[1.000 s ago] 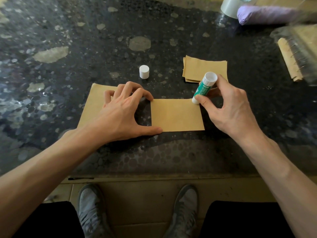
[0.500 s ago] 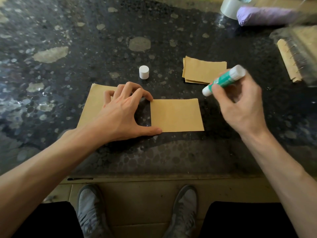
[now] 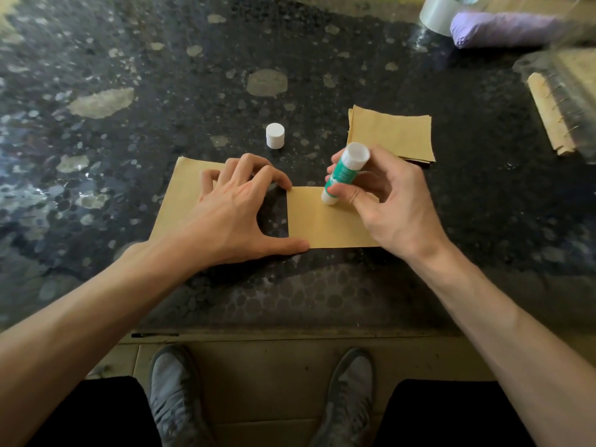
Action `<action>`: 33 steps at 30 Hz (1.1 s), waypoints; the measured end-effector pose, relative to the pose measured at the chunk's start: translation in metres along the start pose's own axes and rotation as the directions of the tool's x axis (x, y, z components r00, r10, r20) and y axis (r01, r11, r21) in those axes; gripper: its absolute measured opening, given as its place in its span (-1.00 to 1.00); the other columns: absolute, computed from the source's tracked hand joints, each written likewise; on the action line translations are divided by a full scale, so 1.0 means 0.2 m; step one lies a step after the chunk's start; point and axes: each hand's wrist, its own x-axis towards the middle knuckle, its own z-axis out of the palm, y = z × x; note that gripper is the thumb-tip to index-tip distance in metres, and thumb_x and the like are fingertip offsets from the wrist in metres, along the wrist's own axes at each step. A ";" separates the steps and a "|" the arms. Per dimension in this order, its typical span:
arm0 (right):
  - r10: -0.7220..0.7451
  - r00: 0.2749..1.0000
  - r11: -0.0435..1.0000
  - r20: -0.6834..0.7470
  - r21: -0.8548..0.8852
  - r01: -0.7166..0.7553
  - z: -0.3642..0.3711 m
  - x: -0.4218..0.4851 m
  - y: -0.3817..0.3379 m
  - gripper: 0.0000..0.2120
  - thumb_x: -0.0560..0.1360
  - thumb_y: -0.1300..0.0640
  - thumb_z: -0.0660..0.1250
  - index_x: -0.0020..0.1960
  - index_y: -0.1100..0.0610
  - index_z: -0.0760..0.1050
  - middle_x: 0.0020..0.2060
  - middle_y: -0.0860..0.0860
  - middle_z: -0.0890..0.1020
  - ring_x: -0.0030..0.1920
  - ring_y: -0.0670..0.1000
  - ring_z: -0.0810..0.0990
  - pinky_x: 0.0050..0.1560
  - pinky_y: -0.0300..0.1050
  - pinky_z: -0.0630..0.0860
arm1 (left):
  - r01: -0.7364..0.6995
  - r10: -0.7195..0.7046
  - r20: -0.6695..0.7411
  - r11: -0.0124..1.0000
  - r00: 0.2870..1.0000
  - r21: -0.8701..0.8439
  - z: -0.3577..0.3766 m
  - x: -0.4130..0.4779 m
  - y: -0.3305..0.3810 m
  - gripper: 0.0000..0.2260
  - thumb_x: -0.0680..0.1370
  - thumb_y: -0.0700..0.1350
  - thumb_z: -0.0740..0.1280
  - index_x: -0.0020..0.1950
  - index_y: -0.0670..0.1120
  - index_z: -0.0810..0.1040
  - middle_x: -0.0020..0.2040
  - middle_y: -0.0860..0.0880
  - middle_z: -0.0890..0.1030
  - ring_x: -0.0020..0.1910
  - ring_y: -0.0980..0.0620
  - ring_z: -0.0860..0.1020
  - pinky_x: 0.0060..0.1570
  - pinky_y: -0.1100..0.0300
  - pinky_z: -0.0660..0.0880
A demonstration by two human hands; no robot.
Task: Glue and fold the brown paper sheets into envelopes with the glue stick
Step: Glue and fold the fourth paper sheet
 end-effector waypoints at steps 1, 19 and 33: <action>-0.002 1.000 1.000 0.020 -0.018 0.002 0.01 0.00 0.00 -0.67 0.55 0.11 0.53 0.28 0.09 0.58 0.13 -0.13 0.70 0.17 -0.13 0.68 0.25 -0.02 0.63 | 0.000 0.000 0.000 1.000 1.000 -0.001 0.00 0.00 0.00 -0.16 0.19 0.65 0.20 0.35 0.23 0.37 0.32 0.15 0.29 0.38 0.10 0.23 0.28 0.08 0.08; -0.043 0.999 0.948 -0.008 -0.317 0.038 -0.01 -0.03 -0.04 -0.66 0.57 0.00 0.48 0.26 0.09 0.52 0.11 -0.19 0.60 0.10 -0.23 0.56 0.08 -0.53 0.47 | 0.004 -0.004 0.002 1.000 1.000 0.006 0.00 0.00 0.00 -0.15 0.19 0.65 0.20 0.37 0.23 0.36 0.34 0.13 0.30 0.39 0.09 0.23 0.29 0.07 0.09; -0.012 0.999 0.945 -0.049 -0.326 -0.005 -0.07 -0.05 -0.01 -0.63 0.56 -0.04 0.47 0.26 0.12 0.53 0.08 -0.16 0.59 0.07 -0.23 0.54 0.02 -0.58 0.42 | -0.003 0.003 -0.003 1.000 1.000 -0.005 0.00 -0.01 -0.01 -0.15 0.20 0.65 0.20 0.36 0.22 0.37 0.33 0.13 0.30 0.38 0.09 0.24 0.30 0.06 0.10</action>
